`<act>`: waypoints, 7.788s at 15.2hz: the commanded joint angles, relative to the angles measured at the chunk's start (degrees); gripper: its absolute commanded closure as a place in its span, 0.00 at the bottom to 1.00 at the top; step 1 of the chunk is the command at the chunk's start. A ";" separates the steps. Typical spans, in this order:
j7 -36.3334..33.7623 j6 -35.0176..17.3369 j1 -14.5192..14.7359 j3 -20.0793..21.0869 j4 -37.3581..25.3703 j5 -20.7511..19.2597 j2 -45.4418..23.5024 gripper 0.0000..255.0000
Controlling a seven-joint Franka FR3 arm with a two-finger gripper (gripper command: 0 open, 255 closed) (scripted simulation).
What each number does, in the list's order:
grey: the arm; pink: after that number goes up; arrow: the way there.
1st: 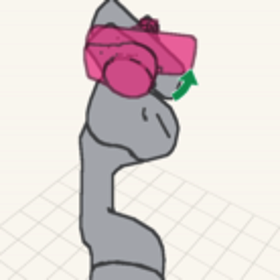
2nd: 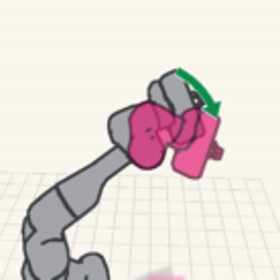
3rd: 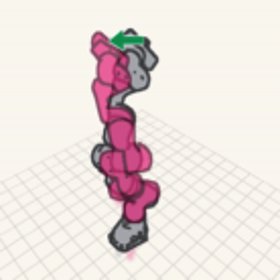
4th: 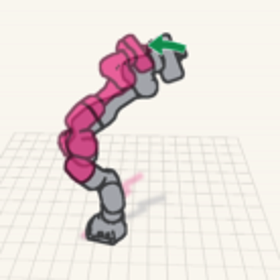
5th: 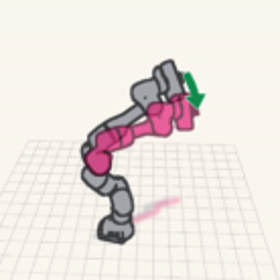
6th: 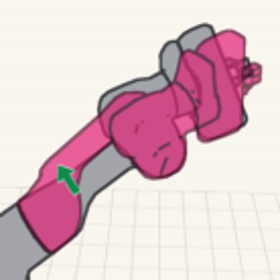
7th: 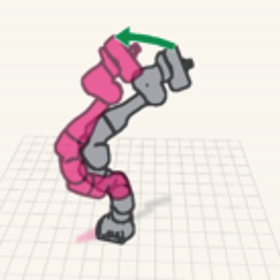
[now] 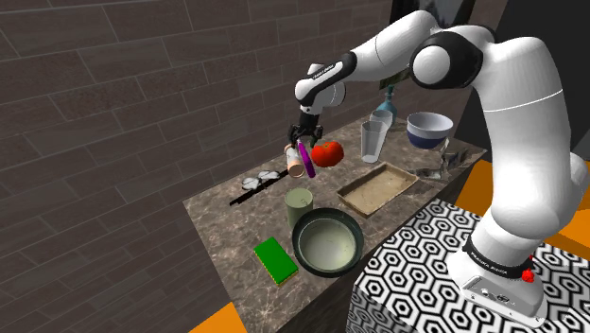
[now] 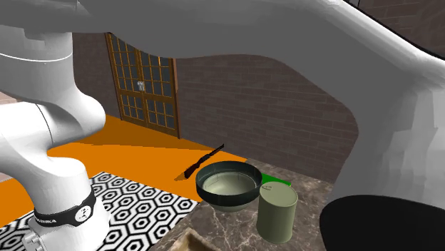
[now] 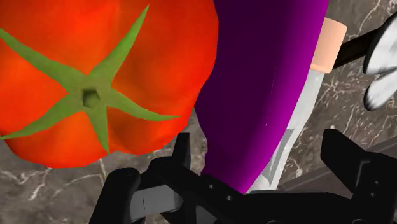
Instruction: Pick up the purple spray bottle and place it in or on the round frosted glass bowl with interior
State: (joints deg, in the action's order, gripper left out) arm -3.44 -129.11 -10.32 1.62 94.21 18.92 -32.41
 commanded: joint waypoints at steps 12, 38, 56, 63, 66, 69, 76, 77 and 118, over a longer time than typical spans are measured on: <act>-0.40 1.72 -0.21 -0.48 0.47 -0.41 0.15 1.00; -5.02 17.28 -0.23 -1.27 -7.74 -2.63 7.99 1.00; -13.29 9.58 6.02 2.73 22.92 -1.90 33.42 1.00; -19.15 6.85 9.42 6.63 34.99 -0.25 44.44 1.00; -22.00 6.20 11.02 8.66 39.21 0.82 48.82 1.00; -25.06 5.80 12.80 10.86 42.85 2.09 52.96 1.00; -32.85 5.65 17.39 16.56 48.97 5.57 61.21 1.00; -32.66 4.82 17.45 16.68 49.53 5.76 60.93 1.00; -30.08 0.40 17.59 16.31 54.06 6.98 60.54 0.00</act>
